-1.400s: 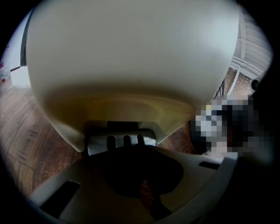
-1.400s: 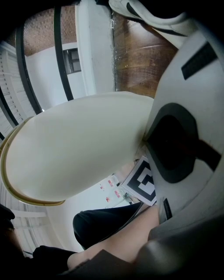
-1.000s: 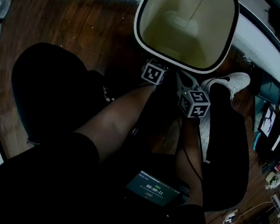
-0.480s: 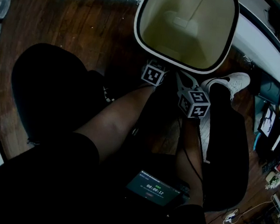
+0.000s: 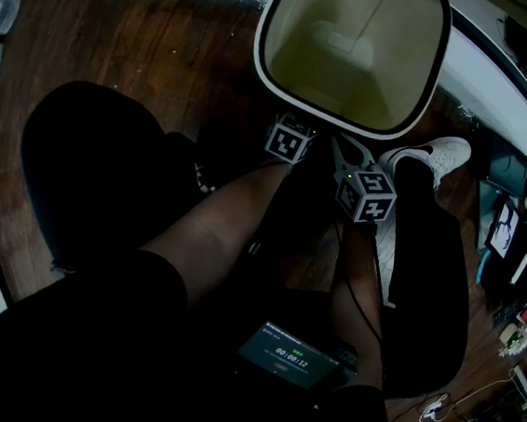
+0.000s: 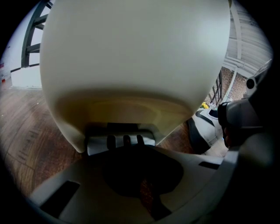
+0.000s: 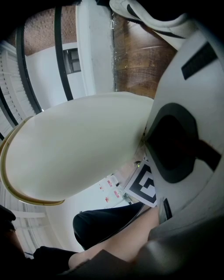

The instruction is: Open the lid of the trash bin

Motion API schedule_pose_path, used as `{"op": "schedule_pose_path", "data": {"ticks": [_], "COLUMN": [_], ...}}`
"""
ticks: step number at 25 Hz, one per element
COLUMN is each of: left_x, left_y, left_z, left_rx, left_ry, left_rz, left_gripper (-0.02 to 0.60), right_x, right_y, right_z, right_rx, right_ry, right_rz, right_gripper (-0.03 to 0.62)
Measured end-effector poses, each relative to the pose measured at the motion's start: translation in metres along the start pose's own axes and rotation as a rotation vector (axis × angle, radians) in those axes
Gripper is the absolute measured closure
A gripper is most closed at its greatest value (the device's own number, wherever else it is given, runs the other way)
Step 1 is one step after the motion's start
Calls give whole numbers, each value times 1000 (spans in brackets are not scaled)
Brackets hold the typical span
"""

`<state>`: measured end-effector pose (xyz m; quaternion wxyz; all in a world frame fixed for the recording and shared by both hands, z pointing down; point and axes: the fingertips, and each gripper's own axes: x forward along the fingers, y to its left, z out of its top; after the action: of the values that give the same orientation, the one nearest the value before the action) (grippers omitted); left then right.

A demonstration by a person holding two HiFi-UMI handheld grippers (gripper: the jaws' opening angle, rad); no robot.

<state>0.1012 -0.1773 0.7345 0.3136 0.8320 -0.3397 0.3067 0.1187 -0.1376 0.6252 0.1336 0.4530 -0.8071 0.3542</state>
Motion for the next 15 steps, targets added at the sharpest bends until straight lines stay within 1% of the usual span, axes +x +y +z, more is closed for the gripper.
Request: {"op": "schedule_pose_path", "data": {"ticks": [2, 4, 10, 12, 15], "left_x": [1, 3, 3, 0, -5], "left_y": [0, 1, -5, -4, -1], "left_z": [-2, -1, 0, -2, 5], "left_rx": [-4, 1, -16, -17, -8], "left_ry": [1, -15, -39, -27, -44], "left_rz": [-2, -3, -43, -40, -18], "left_gripper": [548, 548, 548, 548, 548], "right_x": [0, 0, 1, 0, 0], "right_y": [3, 3, -4, -3, -3], "right_z": [1, 1, -2, -3, -2], "right_rx": [15, 7, -27, -23, -14], "right_ry": [3, 1, 0, 5, 6], "right_rz": [13, 9, -14, -15, -12], "right_gripper": [569, 569, 569, 569, 569]}}
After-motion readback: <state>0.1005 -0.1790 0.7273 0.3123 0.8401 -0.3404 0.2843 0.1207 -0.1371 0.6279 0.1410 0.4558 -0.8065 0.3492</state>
